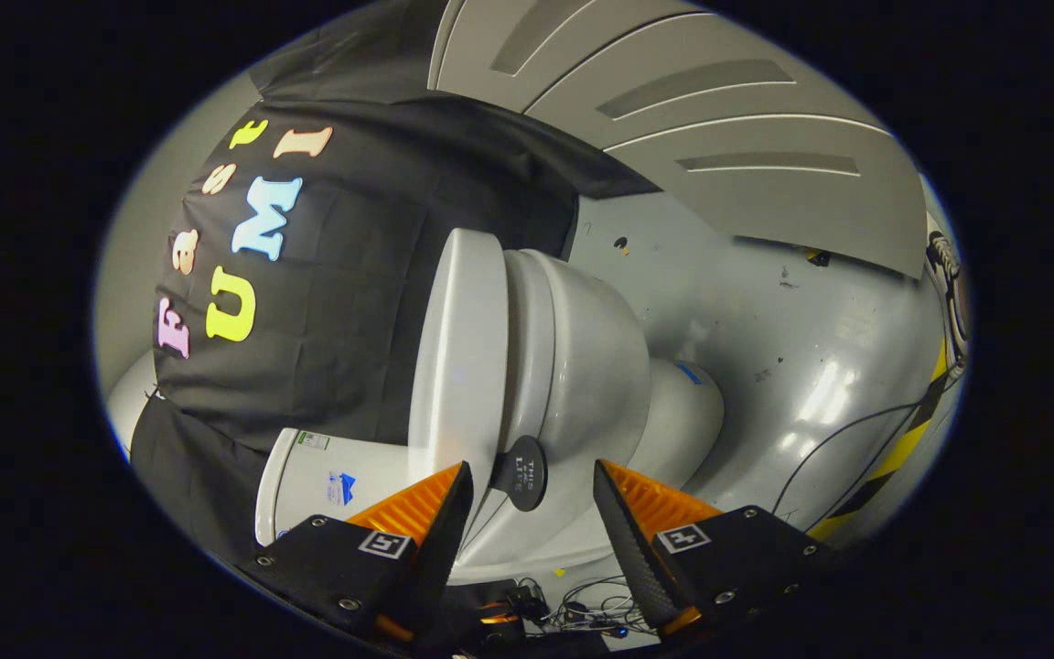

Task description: Open the toilet lid.

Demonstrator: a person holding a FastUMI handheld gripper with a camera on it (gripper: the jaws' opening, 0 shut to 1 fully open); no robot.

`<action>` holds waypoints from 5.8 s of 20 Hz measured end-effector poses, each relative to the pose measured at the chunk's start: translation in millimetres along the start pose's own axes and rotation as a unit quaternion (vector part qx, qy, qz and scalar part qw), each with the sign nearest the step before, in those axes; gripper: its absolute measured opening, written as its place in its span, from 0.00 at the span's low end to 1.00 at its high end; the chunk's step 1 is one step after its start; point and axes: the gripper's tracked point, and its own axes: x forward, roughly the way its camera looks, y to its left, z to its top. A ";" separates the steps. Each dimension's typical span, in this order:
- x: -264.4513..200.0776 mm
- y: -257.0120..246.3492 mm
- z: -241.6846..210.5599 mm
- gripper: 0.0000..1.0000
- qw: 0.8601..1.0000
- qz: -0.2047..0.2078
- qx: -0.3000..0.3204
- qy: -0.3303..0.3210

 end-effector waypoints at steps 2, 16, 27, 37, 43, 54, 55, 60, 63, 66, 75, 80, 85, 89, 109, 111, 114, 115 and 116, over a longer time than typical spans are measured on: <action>-0.3 4.5 4.7 0.73 1.000 0.016 0.007 0.001; 9.1 8.0 10.0 0.00 0.999 0.019 0.039 -0.023; 5.6 12.8 10.1 0.00 0.999 0.007 0.017 -0.032; -3.6 30.7 7.7 0.00 0.996 -0.064 -0.037 -0.052; -8.4 42.9 9.3 0.00 0.993 -0.084 -0.074 -0.045; -26.5 94.3 14.1 0.00 0.958 -0.127 -0.255 -0.041; -29.3 102.5 13.5 0.00 0.955 -0.124 -0.267 -0.043; -39.7 138.9 9.4 0.00 0.935 -0.130 -0.325 -0.061; -45.5 162.7 2.3 0.00 0.915 -0.136 -0.374 -0.064; -49.9 183.4 -3.6 0.00 0.892 -0.139 -0.425 -0.066; -56.4 227.4 -20.9 0.00 0.865 -0.131 -0.476 -0.093; -59.5 252.3 -33.5 0.00 0.847 -0.122 -0.506 -0.109; -60.5 277.8 -52.5 0.00 0.840 -0.108 -0.517 -0.126; -61.0 294.7 -66.0 0.00 0.827 -0.100 -0.538 -0.133; -54.4 353.8 -129.0 0.00 0.781 -0.056 -0.603 -0.153; -52.1 359.9 -139.4 0.00 0.768 -0.047 -0.621 -0.150; -46.7 369.4 -154.9 0.00 0.758 -0.030 -0.635 -0.143; -45.0 373.1 -159.2 0.00 0.757 -0.025 -0.638 -0.140; -43.2 376.4 -164.5 0.00 0.755 -0.020 -0.641 -0.137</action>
